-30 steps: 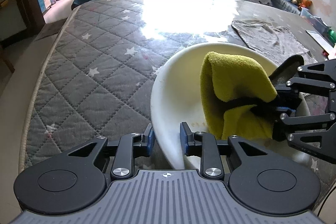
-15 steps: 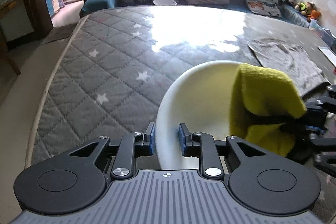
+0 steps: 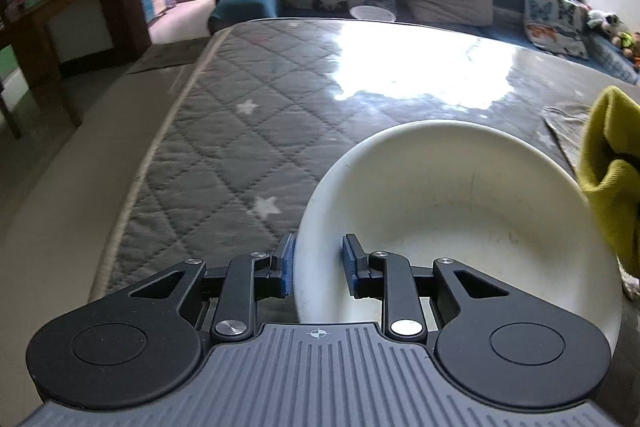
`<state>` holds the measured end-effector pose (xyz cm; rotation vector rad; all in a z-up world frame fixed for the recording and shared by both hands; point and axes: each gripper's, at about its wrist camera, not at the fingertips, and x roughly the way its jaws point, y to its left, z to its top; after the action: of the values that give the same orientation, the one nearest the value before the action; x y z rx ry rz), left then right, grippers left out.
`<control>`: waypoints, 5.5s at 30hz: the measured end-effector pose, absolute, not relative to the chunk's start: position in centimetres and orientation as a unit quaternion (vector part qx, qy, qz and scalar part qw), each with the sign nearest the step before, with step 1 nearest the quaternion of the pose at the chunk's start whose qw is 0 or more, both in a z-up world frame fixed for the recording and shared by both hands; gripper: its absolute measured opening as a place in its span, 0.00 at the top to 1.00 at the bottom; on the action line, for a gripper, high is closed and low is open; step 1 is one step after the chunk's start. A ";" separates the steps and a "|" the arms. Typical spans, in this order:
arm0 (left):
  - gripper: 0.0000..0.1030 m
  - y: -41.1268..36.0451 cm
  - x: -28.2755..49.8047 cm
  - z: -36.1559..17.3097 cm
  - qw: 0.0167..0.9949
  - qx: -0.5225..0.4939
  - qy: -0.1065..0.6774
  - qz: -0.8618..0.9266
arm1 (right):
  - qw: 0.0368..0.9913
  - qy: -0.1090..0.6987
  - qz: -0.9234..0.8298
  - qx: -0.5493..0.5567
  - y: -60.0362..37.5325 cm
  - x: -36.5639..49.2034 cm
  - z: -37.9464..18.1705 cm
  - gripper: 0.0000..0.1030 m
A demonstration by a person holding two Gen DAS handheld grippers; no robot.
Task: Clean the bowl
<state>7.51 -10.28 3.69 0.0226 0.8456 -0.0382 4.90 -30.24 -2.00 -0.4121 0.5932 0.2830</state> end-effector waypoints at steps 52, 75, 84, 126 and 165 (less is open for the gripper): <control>0.48 -7.9 -1.5 6.0 0.936 0.019 0.352 0.003 | 0.932 0.254 0.132 -0.222 -27.4 3.9 -2.6 0.48; 0.28 -5.5 -4.5 2.9 0.941 -0.038 0.335 0.028 | 0.960 0.243 0.051 -0.127 -33.8 -0.4 -3.7 0.10; 0.26 -5.1 -4.1 1.7 0.942 -0.034 0.331 0.034 | 0.963 0.252 0.010 -0.100 -36.8 -0.8 -5.1 0.02; 0.06 -5.0 -2.1 -0.6 0.946 -0.003 0.325 0.008 | 0.945 0.326 0.010 0.012 -42.9 1.0 -7.9 0.00; 0.01 -4.9 -1.8 -0.8 0.944 -0.003 0.328 0.004 | 0.945 0.326 0.013 0.020 -43.3 0.9 -7.7 0.00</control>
<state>-1.75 -4.88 -0.85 -0.0063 0.6694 0.0089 0.92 -43.26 -7.72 0.0408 0.6640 0.0266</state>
